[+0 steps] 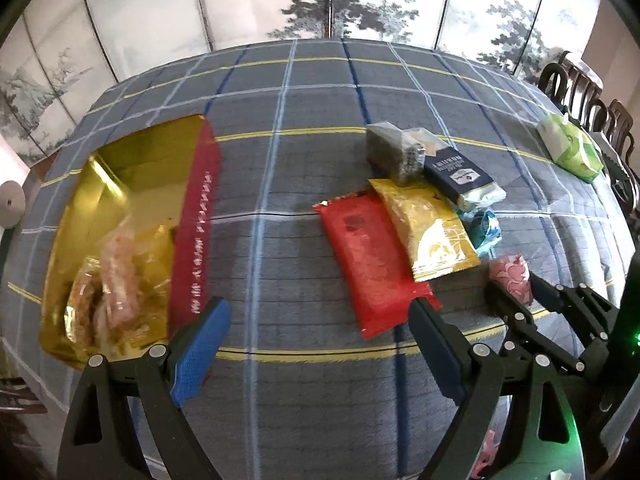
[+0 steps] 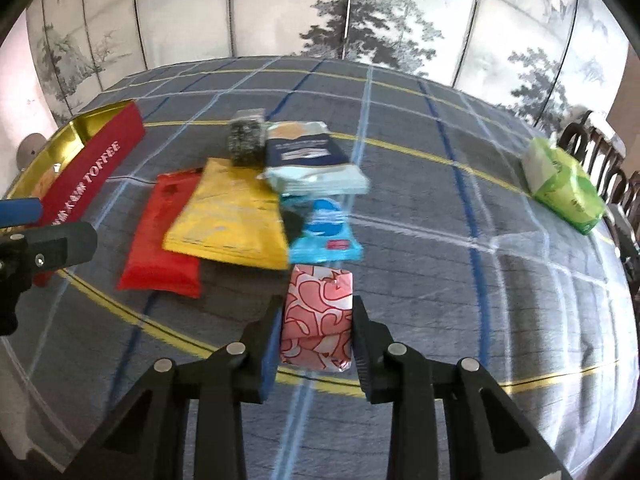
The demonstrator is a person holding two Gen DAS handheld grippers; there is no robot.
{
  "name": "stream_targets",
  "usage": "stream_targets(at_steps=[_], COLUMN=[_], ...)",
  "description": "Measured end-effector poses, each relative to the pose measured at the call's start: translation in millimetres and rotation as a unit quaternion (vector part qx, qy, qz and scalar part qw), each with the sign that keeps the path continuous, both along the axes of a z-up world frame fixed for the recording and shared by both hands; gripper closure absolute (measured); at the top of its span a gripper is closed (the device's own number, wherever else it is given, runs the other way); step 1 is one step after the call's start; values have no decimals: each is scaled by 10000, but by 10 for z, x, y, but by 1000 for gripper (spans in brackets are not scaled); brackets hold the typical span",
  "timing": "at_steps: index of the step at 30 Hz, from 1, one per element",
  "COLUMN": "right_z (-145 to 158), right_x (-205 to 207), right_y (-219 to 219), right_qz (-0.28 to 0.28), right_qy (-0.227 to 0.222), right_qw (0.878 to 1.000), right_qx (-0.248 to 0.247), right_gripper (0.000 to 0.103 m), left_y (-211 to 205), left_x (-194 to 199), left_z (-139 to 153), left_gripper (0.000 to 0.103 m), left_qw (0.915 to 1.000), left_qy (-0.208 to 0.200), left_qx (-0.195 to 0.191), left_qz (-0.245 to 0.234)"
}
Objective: Organize snacks
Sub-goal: 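Lower the left tool onto the red packet and grasp it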
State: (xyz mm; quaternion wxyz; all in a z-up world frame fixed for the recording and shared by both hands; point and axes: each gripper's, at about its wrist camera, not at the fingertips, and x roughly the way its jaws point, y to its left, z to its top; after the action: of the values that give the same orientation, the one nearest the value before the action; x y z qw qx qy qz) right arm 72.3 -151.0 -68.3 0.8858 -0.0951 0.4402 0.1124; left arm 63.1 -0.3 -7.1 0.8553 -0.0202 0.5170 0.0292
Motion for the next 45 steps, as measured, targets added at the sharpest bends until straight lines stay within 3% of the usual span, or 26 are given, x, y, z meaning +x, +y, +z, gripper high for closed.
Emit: stream_targets(at_steps=[8, 15, 27, 37, 40, 45], right_z=[-26, -37, -79, -74, -66, -60], right_x=[209, 531, 670, 733, 788, 824], right_y=[-404, -786, -854, -824, -801, -783], right_qz=[-304, -677, -729, -737, -777, -811], right_qy=[-115, -133, -145, -233, -230, -235], right_qw=[9994, 9974, 9961, 9961, 9958, 9956], right_qx=[94, 231, 468, 425, 429, 406], right_gripper=[72, 72, 72, 72, 72, 71], left_y=[-145, -243, -416, -322, -226, -217], left_x=[67, 129, 408, 592, 573, 528], left_z=[-68, -225, -493, -494, -489, -448], left_gripper=[14, 14, 14, 14, 19, 40], left_qw=[9999, 9991, 9975, 9984, 9989, 9994], left_qy=[71, 373, 704, 559, 457, 329], left_qx=[-134, -186, -68, 8, -17, 6], left_qz=[-44, -86, -41, 64, 116, -52])
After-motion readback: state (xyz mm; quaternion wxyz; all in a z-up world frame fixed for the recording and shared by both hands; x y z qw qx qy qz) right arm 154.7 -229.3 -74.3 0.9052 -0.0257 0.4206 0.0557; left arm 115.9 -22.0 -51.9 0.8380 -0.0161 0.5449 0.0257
